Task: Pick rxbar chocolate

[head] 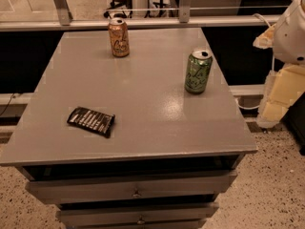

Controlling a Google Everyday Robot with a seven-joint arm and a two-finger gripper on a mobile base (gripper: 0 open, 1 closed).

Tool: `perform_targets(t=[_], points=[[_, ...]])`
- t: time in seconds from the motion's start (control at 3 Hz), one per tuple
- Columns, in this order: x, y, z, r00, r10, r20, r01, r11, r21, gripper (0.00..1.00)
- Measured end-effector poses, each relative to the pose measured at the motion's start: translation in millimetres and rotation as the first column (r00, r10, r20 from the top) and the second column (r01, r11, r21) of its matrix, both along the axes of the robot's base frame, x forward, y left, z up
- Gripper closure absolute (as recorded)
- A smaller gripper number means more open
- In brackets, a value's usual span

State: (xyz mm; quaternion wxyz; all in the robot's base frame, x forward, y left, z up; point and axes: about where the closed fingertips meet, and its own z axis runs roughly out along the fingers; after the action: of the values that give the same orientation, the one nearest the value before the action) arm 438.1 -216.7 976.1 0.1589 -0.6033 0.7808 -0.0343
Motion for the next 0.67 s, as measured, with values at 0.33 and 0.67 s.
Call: perform_targets(t=[0.33,0.67], points=[[0,0,0,1.0000,0.000,0.000,0.000,1.000,0.000,0.00],[4,25,-7,0.9995,0.031,0.001,-0.032,0.999,0.042,0.00]])
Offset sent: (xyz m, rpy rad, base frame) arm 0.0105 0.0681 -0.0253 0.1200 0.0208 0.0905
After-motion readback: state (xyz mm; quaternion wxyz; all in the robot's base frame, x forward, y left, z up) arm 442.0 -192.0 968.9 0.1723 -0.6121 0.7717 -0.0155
